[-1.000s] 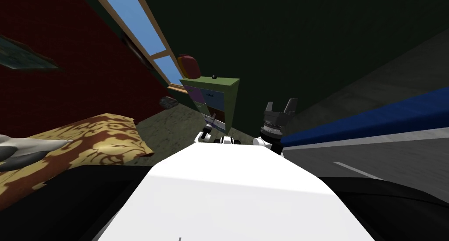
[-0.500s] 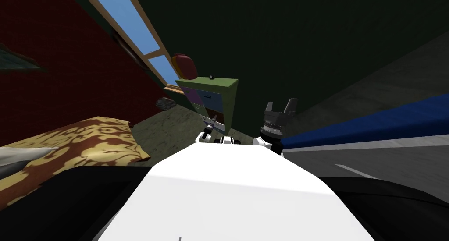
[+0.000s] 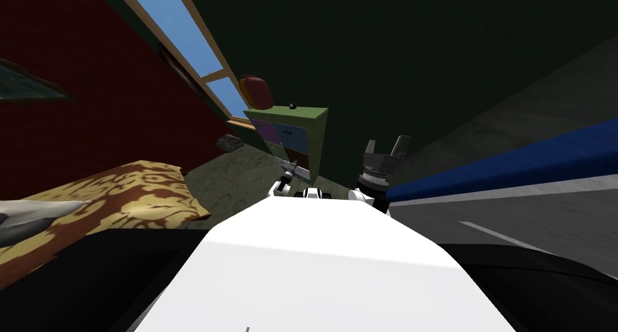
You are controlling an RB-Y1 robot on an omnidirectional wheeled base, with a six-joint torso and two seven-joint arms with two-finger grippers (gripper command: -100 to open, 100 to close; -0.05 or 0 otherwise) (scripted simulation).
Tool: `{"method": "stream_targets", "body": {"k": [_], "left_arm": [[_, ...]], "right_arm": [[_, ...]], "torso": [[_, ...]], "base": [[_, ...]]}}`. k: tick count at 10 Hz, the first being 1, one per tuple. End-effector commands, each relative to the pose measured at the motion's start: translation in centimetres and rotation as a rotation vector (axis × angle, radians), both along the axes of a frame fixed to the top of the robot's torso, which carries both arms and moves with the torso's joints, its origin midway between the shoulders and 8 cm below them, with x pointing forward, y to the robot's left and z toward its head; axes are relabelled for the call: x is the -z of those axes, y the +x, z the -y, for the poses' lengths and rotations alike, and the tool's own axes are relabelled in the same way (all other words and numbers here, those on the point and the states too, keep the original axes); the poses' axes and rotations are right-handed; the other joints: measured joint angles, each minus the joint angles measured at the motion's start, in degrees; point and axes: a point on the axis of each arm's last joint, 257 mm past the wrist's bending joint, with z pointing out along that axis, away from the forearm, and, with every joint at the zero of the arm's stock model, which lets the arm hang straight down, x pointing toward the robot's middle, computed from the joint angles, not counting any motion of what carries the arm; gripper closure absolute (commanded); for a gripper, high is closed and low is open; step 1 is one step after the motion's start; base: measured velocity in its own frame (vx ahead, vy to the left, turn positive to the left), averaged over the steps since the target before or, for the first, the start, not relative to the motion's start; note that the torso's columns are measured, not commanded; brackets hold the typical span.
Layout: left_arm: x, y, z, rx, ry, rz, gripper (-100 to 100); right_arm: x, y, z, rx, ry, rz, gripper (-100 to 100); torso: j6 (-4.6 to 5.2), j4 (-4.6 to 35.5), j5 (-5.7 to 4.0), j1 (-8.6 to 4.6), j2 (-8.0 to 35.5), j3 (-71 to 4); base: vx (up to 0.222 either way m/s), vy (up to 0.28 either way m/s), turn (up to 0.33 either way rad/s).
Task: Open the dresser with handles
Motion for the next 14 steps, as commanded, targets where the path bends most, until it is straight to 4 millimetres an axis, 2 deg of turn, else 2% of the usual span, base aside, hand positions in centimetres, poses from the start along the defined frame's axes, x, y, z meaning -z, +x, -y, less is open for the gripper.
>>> {"method": "stream_targets", "body": {"k": [1,2,3,6,7,14], "left_arm": [[-0.1,-0.3,-0.2,0.003,0.001,-0.005,100],[0.0,-0.2,-0.2,0.002,0.002,-0.005,100],[-0.1,0.2,0.0,0.004,0.009,-0.009,-100],[-0.2,0.4,0.0,0.006,0.013,-0.009,-100],[-0.2,2.0,-2.1,-0.027,0.02,-0.009,-100],[-0.8,7.0,-9.8,-0.153,0.017,-0.011,-100]], "right_arm": [[0.0,0.0,0.0,0.0,0.0,0.0,0],[0.0,0.0,0.0,0.0,0.0,0.0,0],[0.0,0.0,0.0,0.0,0.0,0.0,0],[0.0,0.0,0.0,0.0,0.0,0.0,0],[0.0,0.0,0.0,0.0,0.0,0.0,0],[0.0,0.0,0.0,0.0,0.0,0.0,0]], "torso": [[0.01,0.02,-0.04,-0.14,-0.07,-0.05],[0.02,-0.01,-0.11,-0.36,-0.2,-0.13],[0.03,-0.08,-0.17,-0.59,-0.49,-0.3],[0.01,-0.12,-0.15,-0.51,-0.54,-0.36],[0.0,0.03,-0.12,-0.35,0.02,-0.03],[0.02,-0.05,-0.13,-0.41,-0.31,-0.21]], "base": [[-0.171,0.089,0.025],[-0.075,0.042,0.002],[0.073,0.002,-0.104],[0.138,-0.026,-0.037],[-0.031,-0.023,-0.219],[-0.096,-0.024,-0.196]]}}
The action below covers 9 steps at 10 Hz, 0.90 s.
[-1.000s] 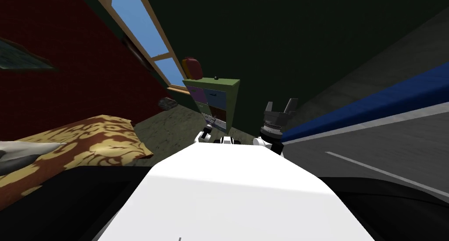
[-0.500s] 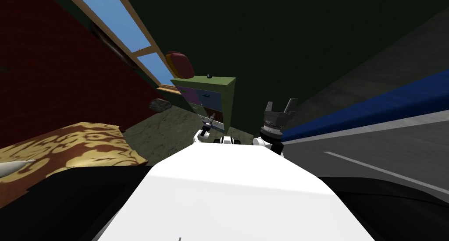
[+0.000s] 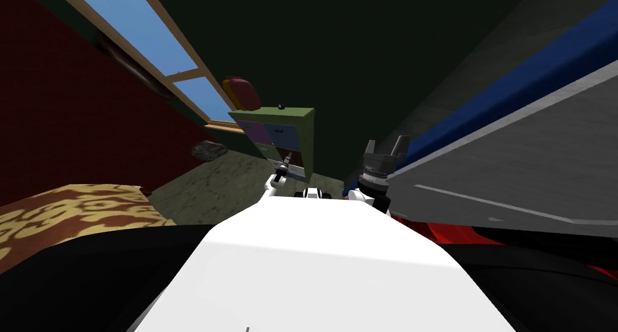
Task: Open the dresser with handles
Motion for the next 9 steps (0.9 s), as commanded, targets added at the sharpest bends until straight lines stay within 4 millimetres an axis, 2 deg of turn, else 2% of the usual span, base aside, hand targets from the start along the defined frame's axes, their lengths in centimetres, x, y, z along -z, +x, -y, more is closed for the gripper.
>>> {"method": "stream_targets", "body": {"k": [1,2,3,5,6,9], "left_arm": [[-0.4,1.5,-3.0,-0.048,-0.01,0.006,-100],[-0.2,0.9,-2.2,-0.037,-0.006,0.004,-100],[0.1,0.2,-0.8,-0.012,-0.002,0.001,100],[0.4,-1.2,1.4,0.025,0.001,-0.001,100],[0.4,-1.2,1.4,0.025,0.001,-0.001,100],[0.6,-3.4,4.7,0.078,0.0,-0.001,100]], "right_arm": [[0.0,0.0,0.0,0.0,0.0,0.0,0],[0.0,0.0,0.0,0.0,0.0,0.0,0],[0.0,0.0,0.0,0.0,0.0,0.0,0],[0.0,0.0,0.0,0.0,0.0,0.0,0],[0.0,0.0,0.0,0.0,0.0,0.0,0],[0.0,0.0,0.0,0.0,0.0,0.0,0]], "torso": [[-0.02,0.03,0.01,0.03,0.12,0.07],[-0.01,0.05,0.01,0.04,0.17,0.11],[-0.04,0.03,0.02,0.1,0.07,0.06],[-0.02,-0.05,0.06,0.19,-0.18,-0.11],[0.02,-0.03,0.03,0.08,-0.09,-0.06],[-0.02,0.07,0.0,0.0,0.23,0.15]], "base": [[-0.083,-0.035,-0.155],[-0.034,-0.016,-0.028],[0.035,0.022,0.249],[0.103,0.039,0.218],[0.072,0.018,0.036],[0.073,0.016,0.166]]}}
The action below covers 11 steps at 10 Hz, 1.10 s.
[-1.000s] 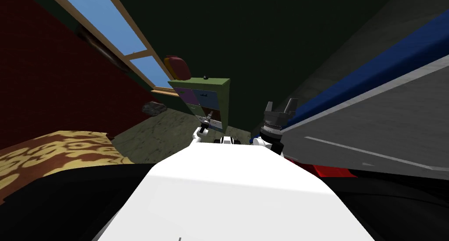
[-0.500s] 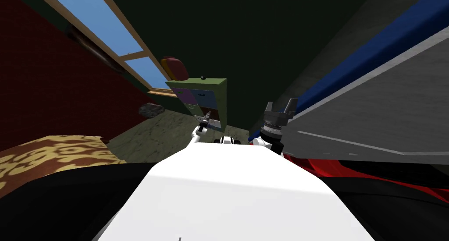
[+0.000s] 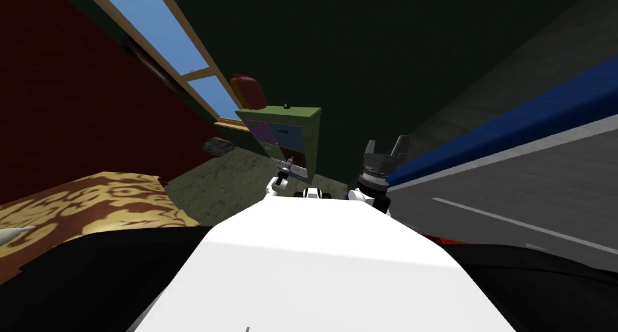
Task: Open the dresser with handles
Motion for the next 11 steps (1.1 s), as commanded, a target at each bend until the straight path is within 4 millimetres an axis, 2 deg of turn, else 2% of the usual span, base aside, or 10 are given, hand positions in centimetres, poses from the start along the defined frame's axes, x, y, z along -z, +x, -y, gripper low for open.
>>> {"method": "stream_targets", "body": {"k": [1,3,4,5,7,8,9,10,11], "left_arm": [[0.1,-2.0,2.7,0.046,-0.003,0.001,100],[-0.1,-3.6,4.8,0.079,-0.01,0.003,100],[0.0,-2.8,4.1,0.068,-0.007,0.001,100],[-0.4,-3.1,4.4,0.07,-0.019,0.023,-100],[-0.4,-3.1,4.3,0.069,-0.02,0.022,-100],[-1.1,-2.6,4.2,0.065,-0.02,0.025,-100],[-0.7,-2.8,4.3,0.068,-0.02,0.027,-100],[-0.8,-2.7,4.3,0.067,-0.021,0.026,100],[-1.0,-3.0,4.4,0.073,-0.019,0.027,100]], "right_arm": [[0.0,0.0,0.0,0.0,0.0,0.0,0],[0.0,0.0,0.0,0.0,0.0,0.0,0],[0.0,0.0,0.0,0.0,0.0,0.0,0],[0.0,0.0,0.0,0.0,0.0,0.0,0],[0.0,0.0,0.0,0.0,0.0,0.0,0],[0.0,0.0,0.0,0.0,0.0,0.0,0],[0.0,0.0,0.0,0.0,0.0,0.0,0],[0.0,0.0,0.0,0.0,0.0,0.0,0],[0.0,0.0,0.0,0.0,0.0,0.0,0]], "torso": [[0.02,-0.01,0.01,0.05,-0.04,-0.04],[0.02,-0.03,0.02,0.05,-0.09,-0.07],[0.01,-0.04,0.01,0.02,-0.11,-0.08],[0.05,0.0,0.0,-0.02,0.02,-0.01],[0.02,-0.03,-0.06,-0.24,-0.08,-0.06],[0.02,-0.01,0.0,0.05,0.0,-0.01],[0.02,-0.03,0.05,0.14,-0.15,-0.09],[0.0,-0.04,0.05,0.17,-0.07,-0.06],[0.01,0.0,0.04,0.14,0.03,0.01]], "base": [[0.072,0.029,0.176],[0.081,0.021,0.171],[0.039,0.006,0.039],[0.055,-0.047,0.041],[0.043,-0.073,0.031],[0.071,-0.034,-0.035],[0.046,-0.02,-0.008],[0.007,-0.005,0.002],[-0.099,0.068,0.027]]}}
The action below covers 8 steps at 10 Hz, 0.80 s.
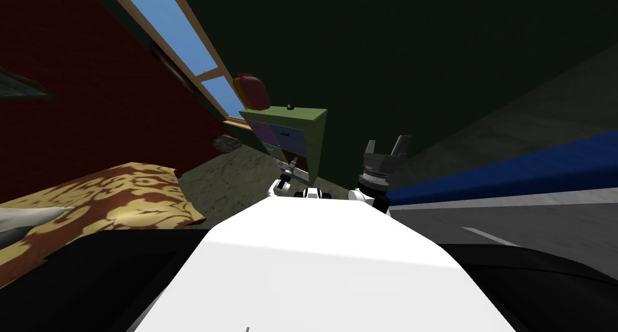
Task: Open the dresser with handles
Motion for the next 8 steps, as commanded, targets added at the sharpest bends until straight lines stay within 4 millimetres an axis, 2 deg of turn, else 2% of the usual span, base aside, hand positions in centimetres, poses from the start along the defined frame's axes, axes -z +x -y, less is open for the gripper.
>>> {"method": "stream_targets", "body": {"k": [1,3,5,8], "left_arm": [[-0.4,-0.3,0.0,0.007,0.002,0.002,100],[-0.6,-0.6,0.1,0.012,0.003,0.003,100],[-0.1,-1.0,0.0,0.013,0.004,-0.01,100],[-0.5,-1.5,0.2,0.024,0.004,-0.001,100]], "right_arm": [[0.0,0.0,0.0,0.0,0.0,0.0,0],[0.0,0.0,0.0,0.0,0.0,0.0,0],[0.0,0.0,0.0,0.0,0.0,0.0,0],[0.0,0.0,0.0,0.0,0.0,0.0,0]], "torso": [[-0.08,0.13,-0.02,0.16,0.36,0.2],[-0.11,0.19,-0.07,-0.01,0.33,0.21],[0.04,0.16,-0.17,-0.36,-0.16,-0.1],[-0.06,0.16,-0.07,-0.05,0.19,0.11]], "base": [[-0.164,0.066,0.014],[-0.192,0.062,0.036],[-0.096,0.042,0.022],[-0.164,0.079,0.03]]}}
